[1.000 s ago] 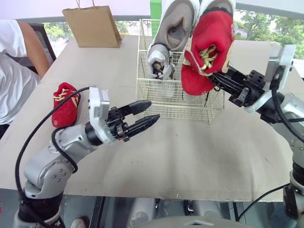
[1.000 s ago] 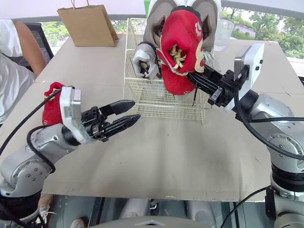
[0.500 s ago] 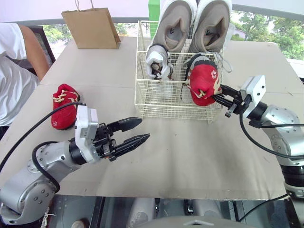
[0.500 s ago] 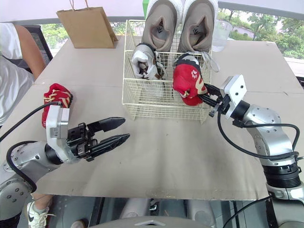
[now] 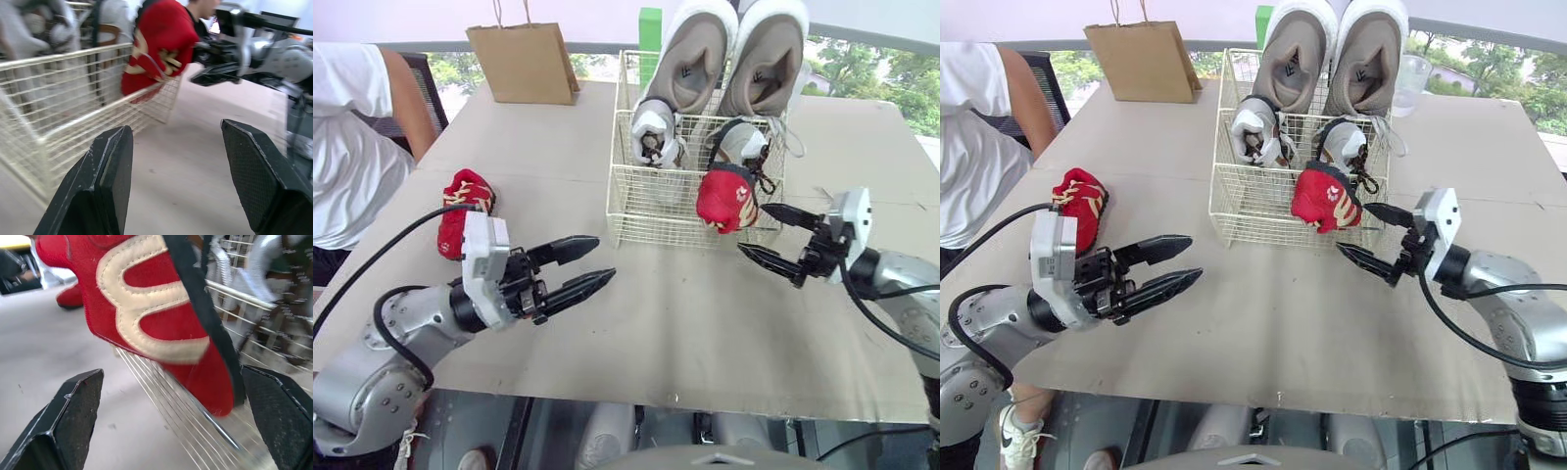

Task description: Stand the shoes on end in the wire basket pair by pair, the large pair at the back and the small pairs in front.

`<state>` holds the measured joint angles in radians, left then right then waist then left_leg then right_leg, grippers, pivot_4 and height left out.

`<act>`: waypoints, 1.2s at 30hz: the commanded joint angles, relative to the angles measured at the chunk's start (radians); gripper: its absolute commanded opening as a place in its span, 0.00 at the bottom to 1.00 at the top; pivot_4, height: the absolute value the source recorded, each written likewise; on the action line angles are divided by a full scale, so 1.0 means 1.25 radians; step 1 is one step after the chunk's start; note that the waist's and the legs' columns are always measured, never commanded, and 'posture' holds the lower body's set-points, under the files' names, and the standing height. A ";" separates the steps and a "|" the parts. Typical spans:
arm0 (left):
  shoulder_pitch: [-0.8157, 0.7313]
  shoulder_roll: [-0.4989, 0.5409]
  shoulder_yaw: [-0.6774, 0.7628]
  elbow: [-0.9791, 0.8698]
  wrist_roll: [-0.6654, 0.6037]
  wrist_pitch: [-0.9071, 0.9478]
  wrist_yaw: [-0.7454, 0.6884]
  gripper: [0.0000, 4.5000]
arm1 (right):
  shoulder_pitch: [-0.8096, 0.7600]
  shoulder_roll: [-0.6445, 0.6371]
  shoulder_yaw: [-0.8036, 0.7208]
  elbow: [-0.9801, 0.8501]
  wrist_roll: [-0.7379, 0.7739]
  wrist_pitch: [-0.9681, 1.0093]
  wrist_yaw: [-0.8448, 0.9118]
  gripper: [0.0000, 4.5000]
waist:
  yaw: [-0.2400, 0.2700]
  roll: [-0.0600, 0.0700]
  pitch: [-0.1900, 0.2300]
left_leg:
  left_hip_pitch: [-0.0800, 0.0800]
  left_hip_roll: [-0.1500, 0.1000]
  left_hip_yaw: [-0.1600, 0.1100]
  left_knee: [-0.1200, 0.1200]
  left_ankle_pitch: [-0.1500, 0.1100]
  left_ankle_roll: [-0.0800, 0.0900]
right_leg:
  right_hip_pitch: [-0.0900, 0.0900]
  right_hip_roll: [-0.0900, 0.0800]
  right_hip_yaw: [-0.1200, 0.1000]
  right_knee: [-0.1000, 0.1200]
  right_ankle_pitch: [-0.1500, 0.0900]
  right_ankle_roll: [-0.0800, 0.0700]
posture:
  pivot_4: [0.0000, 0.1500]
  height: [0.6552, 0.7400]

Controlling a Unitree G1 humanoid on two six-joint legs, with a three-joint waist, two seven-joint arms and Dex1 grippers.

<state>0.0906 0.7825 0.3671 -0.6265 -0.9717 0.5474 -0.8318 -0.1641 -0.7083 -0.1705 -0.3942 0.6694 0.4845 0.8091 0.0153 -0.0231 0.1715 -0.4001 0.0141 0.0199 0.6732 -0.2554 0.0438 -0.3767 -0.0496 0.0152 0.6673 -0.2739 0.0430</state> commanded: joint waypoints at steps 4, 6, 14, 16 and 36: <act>-0.024 0.014 0.028 0.006 -0.009 0.012 0.013 0.69 | -0.005 -0.081 -0.136 -0.119 0.102 0.097 -0.040 0.99 | -0.004 0.002 0.001 | -0.001 0.000 0.000 -0.004 0.000 0.000 | -0.002 0.000 0.000 -0.002 0.000 0.000 | 1.00 1.00; -0.028 0.015 0.021 0.006 -0.007 0.018 0.012 0.69 | 0.008 -0.103 -0.157 -0.161 0.164 0.132 -0.022 0.99 | -0.004 0.002 0.001 | -0.001 0.000 0.000 -0.006 0.000 0.000 | -0.002 0.000 0.000 -0.003 0.001 0.001 | 1.00 1.00; -0.015 0.010 0.065 0.047 -0.022 0.057 0.054 0.69 | -0.064 -0.092 -0.005 -0.277 0.151 0.116 -0.038 0.99 | -0.005 0.002 0.001 | -0.001 0.000 0.000 -0.007 0.000 0.000 | -0.002 0.000 -0.001 -0.004 0.000 -0.001 | 1.00 1.00; 0.012 0.013 0.085 0.066 -0.004 0.056 0.046 0.69 | -0.102 -0.061 0.067 -0.262 0.087 0.092 -0.055 0.99 | -0.008 0.002 0.001 | -0.001 0.000 0.000 -0.007 0.000 0.000 | -0.002 0.000 -0.001 -0.004 -0.001 -0.001 | 1.00 1.00; 0.079 0.022 0.117 -0.076 -0.022 0.028 0.021 0.69 | -0.343 0.141 0.281 -0.163 -0.128 0.273 -0.305 0.82 | -0.024 0.002 0.002 | -0.014 0.000 0.000 -0.007 0.003 -0.005 | -0.016 -0.002 -0.002 -0.003 0.002 0.001 | 1.00 1.00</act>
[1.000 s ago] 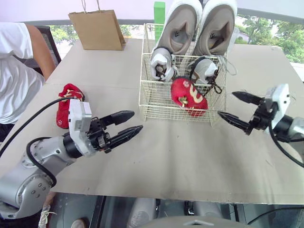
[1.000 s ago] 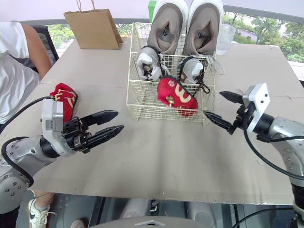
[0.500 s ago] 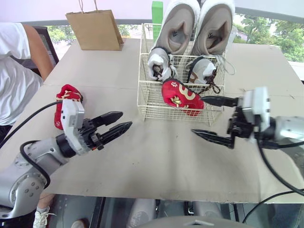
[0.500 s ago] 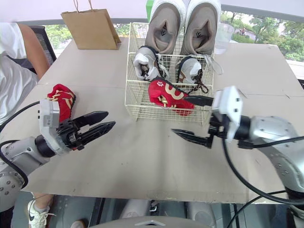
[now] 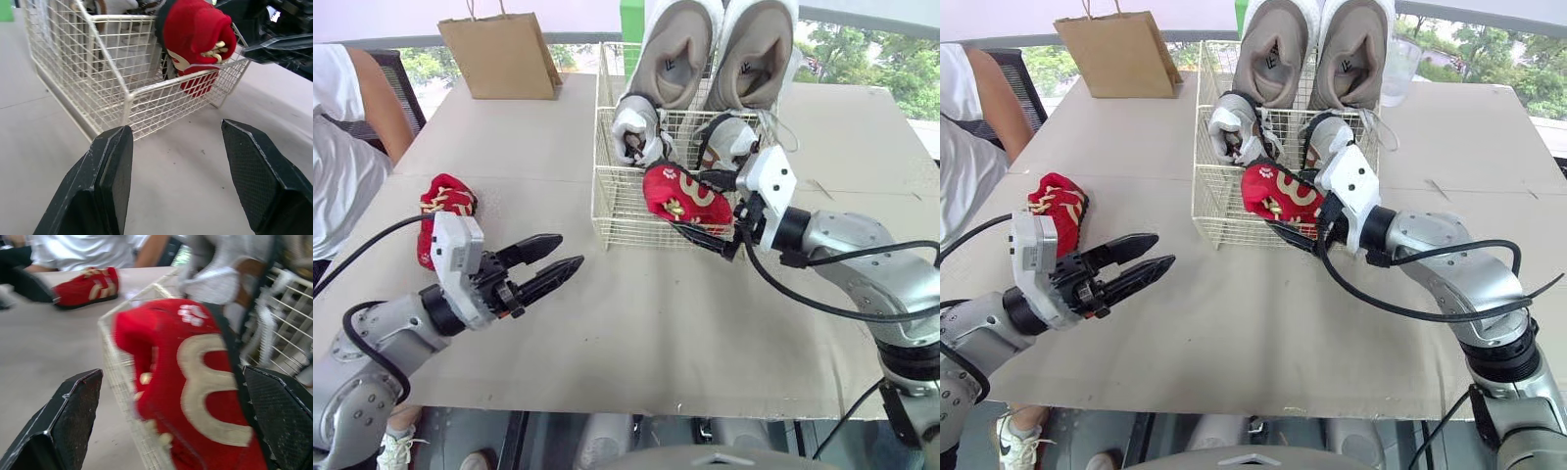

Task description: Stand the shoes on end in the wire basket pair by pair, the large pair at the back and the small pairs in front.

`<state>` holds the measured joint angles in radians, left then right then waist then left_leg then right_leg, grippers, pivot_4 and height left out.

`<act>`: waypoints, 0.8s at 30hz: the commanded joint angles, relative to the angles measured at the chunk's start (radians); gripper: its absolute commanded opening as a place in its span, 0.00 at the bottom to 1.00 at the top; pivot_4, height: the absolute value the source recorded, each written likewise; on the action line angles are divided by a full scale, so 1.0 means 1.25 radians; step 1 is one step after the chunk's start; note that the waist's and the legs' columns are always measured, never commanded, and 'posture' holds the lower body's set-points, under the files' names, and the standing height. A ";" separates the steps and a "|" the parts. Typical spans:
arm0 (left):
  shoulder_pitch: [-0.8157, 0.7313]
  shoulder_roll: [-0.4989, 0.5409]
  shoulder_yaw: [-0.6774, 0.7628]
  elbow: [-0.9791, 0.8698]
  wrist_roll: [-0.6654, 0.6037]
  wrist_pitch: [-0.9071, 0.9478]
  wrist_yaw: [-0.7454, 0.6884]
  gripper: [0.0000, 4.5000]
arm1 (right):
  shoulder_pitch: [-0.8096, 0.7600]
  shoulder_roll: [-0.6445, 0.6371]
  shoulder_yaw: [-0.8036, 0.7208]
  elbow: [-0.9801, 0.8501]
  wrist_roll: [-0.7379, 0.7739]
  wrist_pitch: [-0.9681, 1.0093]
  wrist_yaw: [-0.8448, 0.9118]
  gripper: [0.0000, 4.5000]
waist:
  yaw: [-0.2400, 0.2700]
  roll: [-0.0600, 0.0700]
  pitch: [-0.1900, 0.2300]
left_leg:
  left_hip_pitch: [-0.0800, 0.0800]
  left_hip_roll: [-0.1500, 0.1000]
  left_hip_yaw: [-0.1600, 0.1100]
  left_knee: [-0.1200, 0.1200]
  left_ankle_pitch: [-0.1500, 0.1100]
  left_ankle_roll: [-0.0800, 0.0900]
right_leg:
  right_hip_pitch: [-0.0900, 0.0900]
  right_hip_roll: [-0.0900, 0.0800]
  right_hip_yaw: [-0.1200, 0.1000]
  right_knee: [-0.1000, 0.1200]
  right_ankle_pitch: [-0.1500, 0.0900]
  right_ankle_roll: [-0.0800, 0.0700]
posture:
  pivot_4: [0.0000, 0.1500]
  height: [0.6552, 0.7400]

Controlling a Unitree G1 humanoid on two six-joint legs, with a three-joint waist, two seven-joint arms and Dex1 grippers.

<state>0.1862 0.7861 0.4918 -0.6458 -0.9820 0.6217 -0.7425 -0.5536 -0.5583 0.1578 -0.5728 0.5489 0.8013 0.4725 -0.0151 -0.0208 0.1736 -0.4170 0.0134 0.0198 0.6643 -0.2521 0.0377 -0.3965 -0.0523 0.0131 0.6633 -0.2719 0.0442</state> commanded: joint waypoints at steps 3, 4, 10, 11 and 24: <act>-0.013 0.036 0.013 -0.070 -0.029 -0.029 -0.076 0.69 | -0.042 0.039 0.023 -0.016 -0.053 0.037 -0.054 0.55 | 0.001 0.000 0.000 | 0.000 0.000 0.000 0.000 0.000 0.000 | 0.000 0.000 0.000 0.000 0.000 0.000 | 1.00 1.00; -0.021 0.043 0.007 -0.071 -0.029 -0.029 -0.084 0.69 | -0.043 0.042 0.021 -0.017 -0.056 0.040 -0.057 0.39 | 0.001 0.000 0.000 | 0.000 0.000 0.000 0.000 0.000 0.000 | 0.000 0.000 0.000 0.000 0.000 0.000 | 1.00 1.00; -0.079 0.042 -0.044 -0.044 -0.013 -0.032 -0.090 0.69 | -0.008 0.091 -0.059 -0.075 -0.018 0.115 -0.129 0.01 | 0.002 0.000 0.000 | 0.000 -0.001 0.000 0.001 -0.002 0.004 | 0.001 0.000 0.000 0.001 -0.001 -0.002 | 1.00 1.00; -0.087 0.039 -0.053 -0.037 -0.008 -0.033 -0.091 0.69 | 0.001 0.105 -0.082 -0.091 -0.008 0.131 -0.148 0.01 | 0.003 0.000 0.000 | 0.000 -0.001 0.000 0.001 -0.002 0.004 | 0.001 0.000 0.000 0.001 0.000 -0.002 | 1.00 1.00; -0.175 0.000 -0.151 0.049 0.040 -0.059 -0.137 0.69 | 0.132 0.263 -0.289 -0.271 0.033 0.209 -0.375 0.01 | 0.002 0.000 0.000 | 0.000 -0.002 0.000 0.003 -0.002 0.003 | 0.001 0.002 0.000 0.002 0.001 0.000 | 1.00 1.00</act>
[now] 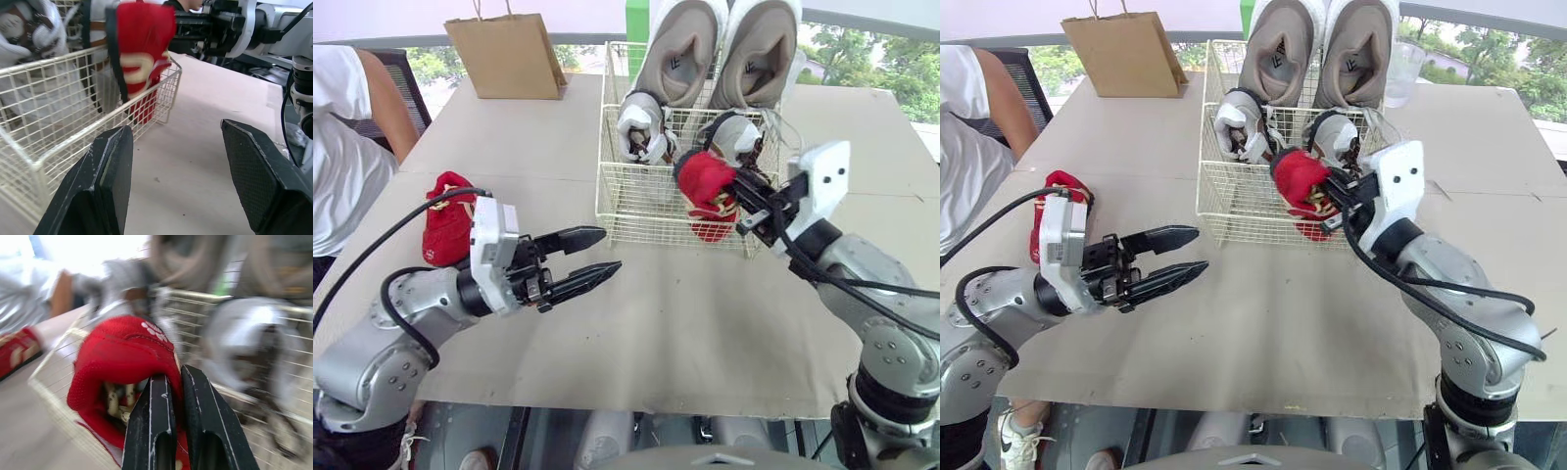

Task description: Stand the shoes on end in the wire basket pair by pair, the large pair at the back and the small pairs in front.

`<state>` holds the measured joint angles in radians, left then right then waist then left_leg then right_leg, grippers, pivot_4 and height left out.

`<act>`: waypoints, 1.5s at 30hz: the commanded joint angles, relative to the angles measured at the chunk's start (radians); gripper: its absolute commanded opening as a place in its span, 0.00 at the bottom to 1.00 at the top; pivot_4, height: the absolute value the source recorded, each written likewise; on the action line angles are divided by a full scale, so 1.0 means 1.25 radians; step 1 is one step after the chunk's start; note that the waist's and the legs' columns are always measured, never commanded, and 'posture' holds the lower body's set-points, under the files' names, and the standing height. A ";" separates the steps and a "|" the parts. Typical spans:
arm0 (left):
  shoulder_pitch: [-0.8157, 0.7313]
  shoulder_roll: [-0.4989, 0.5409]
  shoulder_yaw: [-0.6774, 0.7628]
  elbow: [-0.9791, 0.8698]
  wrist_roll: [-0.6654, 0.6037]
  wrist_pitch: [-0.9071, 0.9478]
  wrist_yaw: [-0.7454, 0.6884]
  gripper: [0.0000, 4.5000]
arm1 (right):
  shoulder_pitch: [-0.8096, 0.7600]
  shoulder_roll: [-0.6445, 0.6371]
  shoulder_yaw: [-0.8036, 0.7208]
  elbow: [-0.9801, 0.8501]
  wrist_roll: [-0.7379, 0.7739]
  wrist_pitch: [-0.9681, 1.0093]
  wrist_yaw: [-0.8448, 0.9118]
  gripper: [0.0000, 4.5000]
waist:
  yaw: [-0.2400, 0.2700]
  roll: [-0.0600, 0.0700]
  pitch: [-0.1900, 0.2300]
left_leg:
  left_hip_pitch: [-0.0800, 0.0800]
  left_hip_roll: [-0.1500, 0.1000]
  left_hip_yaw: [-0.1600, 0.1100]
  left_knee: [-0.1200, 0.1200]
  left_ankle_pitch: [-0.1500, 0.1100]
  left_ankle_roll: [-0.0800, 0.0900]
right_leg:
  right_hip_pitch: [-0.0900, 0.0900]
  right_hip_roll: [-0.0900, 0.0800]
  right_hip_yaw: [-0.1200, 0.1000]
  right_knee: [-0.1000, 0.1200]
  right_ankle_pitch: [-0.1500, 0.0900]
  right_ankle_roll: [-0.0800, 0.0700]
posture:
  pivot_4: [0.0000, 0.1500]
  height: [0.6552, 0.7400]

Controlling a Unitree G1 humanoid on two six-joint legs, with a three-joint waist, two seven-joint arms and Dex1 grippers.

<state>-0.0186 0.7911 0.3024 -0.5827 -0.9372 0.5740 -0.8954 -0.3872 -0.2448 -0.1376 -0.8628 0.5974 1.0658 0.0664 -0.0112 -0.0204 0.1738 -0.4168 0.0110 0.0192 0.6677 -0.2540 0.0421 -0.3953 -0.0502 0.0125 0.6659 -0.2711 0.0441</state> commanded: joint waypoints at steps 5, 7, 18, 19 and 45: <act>-0.016 -0.006 -0.002 0.020 0.018 -0.033 -0.039 0.69 | -0.001 0.033 -0.092 -0.062 0.012 0.016 -0.092 0.01 | 0.001 0.000 0.000 | 0.000 0.000 0.000 0.001 0.000 0.000 | 0.000 0.001 0.000 0.001 0.000 0.000 | 1.00 1.00; -0.013 -0.007 -0.002 0.021 0.020 -0.036 -0.043 0.69 | 0.001 0.031 -0.085 -0.079 0.018 0.031 -0.103 0.01 | 0.001 0.000 0.000 | 0.000 0.000 0.000 0.001 0.000 0.000 | 0.000 0.001 0.000 0.002 0.000 0.000 | 1.00 1.00; -0.003 -0.020 -0.002 0.015 0.032 -0.043 -0.046 0.69 | 0.059 0.037 -0.085 -0.140 0.106 0.160 -0.141 0.01 | -0.002 0.000 0.000 | 0.001 0.000 0.000 0.001 0.000 0.000 | 0.000 0.002 0.001 0.002 0.000 0.000 | 1.00 1.00; -0.005 -0.021 -0.003 0.016 0.032 -0.043 -0.045 0.69 | 0.059 0.036 -0.084 -0.141 0.109 0.167 -0.142 0.01 | -0.002 0.000 0.000 | 0.001 0.000 0.000 0.001 0.000 0.000 | 0.000 0.002 0.001 0.002 0.000 0.000 | 1.00 1.00; -0.019 -0.041 0.042 0.070 -0.008 0.031 0.084 0.69 | 0.368 -0.518 -0.405 -0.021 0.200 -0.114 0.633 0.73 | 0.003 -0.001 0.000 | 0.001 0.001 0.000 0.001 0.000 0.000 | 0.001 0.004 0.000 0.002 0.000 0.001 | 1.00 1.00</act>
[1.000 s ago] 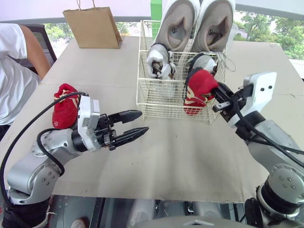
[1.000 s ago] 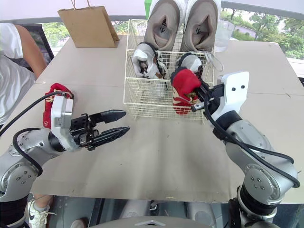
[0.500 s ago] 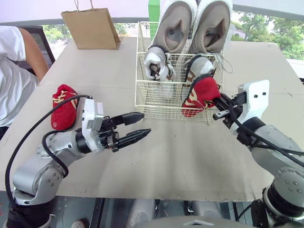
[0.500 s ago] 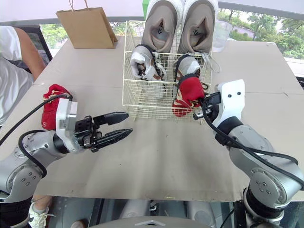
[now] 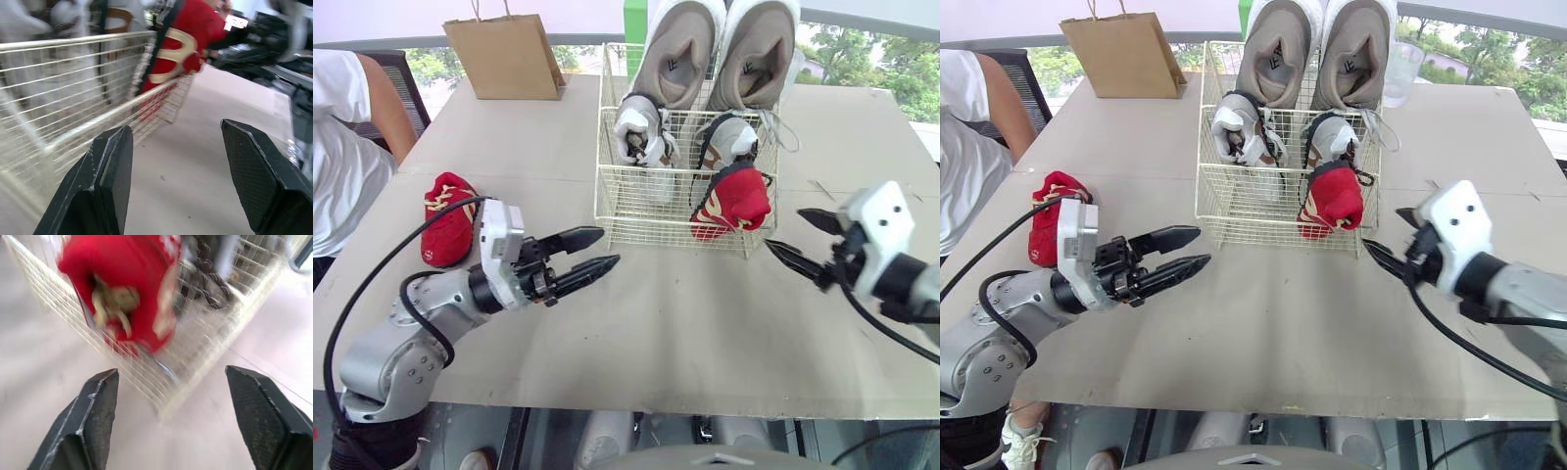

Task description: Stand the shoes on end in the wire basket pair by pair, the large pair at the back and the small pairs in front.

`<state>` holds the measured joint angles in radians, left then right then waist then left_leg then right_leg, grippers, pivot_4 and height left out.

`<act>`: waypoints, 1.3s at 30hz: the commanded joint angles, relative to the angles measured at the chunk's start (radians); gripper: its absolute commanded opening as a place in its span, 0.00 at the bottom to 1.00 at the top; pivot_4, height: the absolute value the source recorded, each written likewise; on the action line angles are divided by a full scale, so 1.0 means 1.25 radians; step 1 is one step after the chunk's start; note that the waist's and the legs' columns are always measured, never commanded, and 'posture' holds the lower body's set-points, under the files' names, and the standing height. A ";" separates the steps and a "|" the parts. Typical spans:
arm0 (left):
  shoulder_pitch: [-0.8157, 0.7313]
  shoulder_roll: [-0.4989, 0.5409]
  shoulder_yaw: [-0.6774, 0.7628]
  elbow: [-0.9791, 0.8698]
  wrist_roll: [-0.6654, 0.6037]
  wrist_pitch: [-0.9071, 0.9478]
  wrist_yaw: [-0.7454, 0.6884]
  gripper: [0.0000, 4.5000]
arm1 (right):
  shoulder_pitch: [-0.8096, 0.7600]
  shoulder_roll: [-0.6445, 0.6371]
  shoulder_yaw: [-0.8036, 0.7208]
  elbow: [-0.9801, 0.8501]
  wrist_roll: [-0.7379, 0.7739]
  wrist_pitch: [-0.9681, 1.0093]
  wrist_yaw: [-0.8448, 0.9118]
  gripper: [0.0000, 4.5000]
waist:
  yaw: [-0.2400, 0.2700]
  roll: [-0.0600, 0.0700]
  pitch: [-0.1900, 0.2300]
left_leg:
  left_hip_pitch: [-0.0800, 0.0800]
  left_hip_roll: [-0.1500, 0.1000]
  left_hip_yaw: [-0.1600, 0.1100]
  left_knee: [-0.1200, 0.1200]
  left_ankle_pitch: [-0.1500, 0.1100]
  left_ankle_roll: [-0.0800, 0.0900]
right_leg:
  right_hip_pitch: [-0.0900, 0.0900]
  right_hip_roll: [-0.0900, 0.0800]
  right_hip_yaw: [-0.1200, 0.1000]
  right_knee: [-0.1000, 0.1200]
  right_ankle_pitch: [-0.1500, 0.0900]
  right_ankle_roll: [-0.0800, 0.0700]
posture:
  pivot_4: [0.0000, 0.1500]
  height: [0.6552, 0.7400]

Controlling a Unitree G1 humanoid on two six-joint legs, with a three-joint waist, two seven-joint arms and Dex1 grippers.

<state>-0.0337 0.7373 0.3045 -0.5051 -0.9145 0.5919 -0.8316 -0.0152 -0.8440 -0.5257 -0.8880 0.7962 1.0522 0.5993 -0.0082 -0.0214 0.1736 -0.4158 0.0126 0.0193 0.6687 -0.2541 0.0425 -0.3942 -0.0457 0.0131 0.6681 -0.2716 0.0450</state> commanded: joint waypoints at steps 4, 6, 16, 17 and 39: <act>-0.013 0.016 0.085 0.038 -0.051 0.060 0.077 0.69 | 0.030 -0.037 -0.056 0.001 0.136 -0.187 0.265 0.73 | -0.010 0.000 0.000 | 0.002 0.003 0.002 0.001 0.000 0.000 | 0.001 0.002 0.001 0.000 0.000 0.000 | 1.00 1.00; -0.004 0.036 0.122 0.074 -0.037 0.074 0.089 0.69 | -0.043 -0.004 0.045 0.001 0.136 -0.229 0.249 0.73 | -0.012 -0.002 0.000 | 0.002 0.004 0.002 0.001 0.000 0.000 | 0.001 0.004 0.001 0.000 0.000 0.000 | 1.00 1.00; 0.072 0.240 0.330 0.464 0.096 0.085 -0.009 0.93 | -0.229 0.136 0.300 0.058 0.079 -0.310 0.144 0.86 | -0.002 -0.001 0.001 | 0.000 0.007 0.002 0.000 0.000 -0.002 | -0.003 0.005 0.001 0.001 0.001 -0.002 | 1.00 1.00; 0.069 0.263 0.332 0.506 0.108 0.094 -0.018 1.00 | -0.234 0.135 0.307 0.058 0.080 -0.314 0.151 0.93 | -0.002 -0.002 0.001 | 0.000 0.006 0.002 0.000 0.000 -0.002 | -0.003 0.004 0.000 0.001 0.001 -0.002 | 1.00 1.00; -0.697 0.214 -0.170 1.453 0.639 -0.145 -0.075 0.53 | -0.159 0.034 0.248 -0.031 0.112 -0.330 0.067 1.00 | 0.018 -0.006 -0.001 | -0.002 0.004 0.003 0.001 0.000 -0.001 | -0.003 0.005 -0.005 0.002 0.002 -0.002 | 1.00 1.00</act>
<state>-0.9183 1.0209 0.1097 1.2670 -0.1553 0.4177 -0.9041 -0.2189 -0.7876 -0.1765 -0.8916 0.9116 0.6421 0.7011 0.0140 -0.0287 0.1719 -0.4164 0.0175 0.0232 0.6704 -0.2536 0.0413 -0.3980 -0.0437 0.0084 0.6721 -0.2697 0.0425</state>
